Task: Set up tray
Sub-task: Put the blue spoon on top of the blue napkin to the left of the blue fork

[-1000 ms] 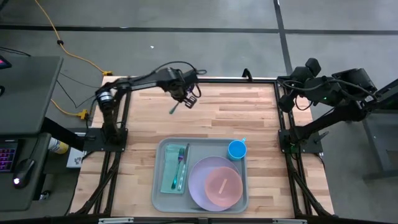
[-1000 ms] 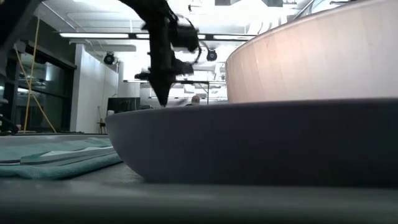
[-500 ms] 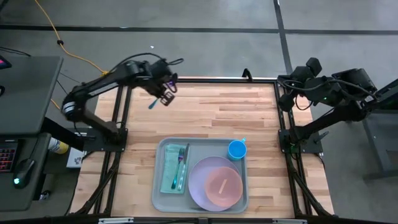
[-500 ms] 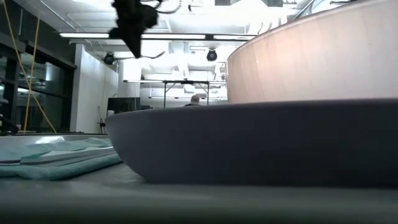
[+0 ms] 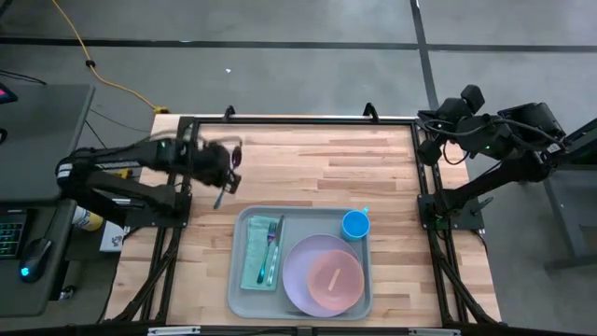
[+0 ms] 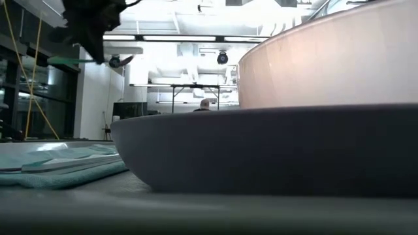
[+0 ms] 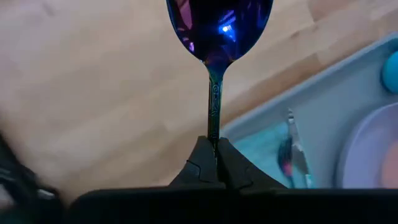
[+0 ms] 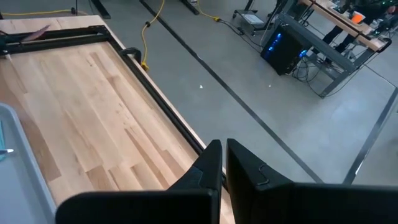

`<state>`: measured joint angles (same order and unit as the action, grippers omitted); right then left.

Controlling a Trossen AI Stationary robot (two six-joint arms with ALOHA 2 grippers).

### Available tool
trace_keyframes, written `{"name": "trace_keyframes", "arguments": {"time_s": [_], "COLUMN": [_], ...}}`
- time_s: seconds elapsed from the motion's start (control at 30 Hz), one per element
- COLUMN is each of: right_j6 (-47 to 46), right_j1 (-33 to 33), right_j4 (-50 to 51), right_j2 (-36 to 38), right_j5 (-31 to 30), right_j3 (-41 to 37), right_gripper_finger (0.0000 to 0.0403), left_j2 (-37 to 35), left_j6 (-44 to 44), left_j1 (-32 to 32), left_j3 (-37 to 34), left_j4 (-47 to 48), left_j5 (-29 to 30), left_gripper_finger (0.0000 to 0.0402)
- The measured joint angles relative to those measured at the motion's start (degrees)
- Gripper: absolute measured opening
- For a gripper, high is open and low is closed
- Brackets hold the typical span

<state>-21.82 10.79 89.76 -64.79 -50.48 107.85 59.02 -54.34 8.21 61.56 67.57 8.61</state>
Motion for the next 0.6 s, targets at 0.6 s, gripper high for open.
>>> {"name": "trace_keyframes", "arguments": {"time_s": [0.6], "right_j6": [-0.2], "right_j1": [0.0], "right_j4": [-1.2], "right_j2": [-0.1], "right_j5": [0.0], "right_j3": [0.0], "right_gripper_finger": [0.0], "left_j2": [12.2], "left_j6": [-44.1], "left_j1": [-29.9], "left_j3": [-13.4], "left_j4": [-16.7], "left_j5": [5.8], "left_gripper_finger": [0.0011]}}
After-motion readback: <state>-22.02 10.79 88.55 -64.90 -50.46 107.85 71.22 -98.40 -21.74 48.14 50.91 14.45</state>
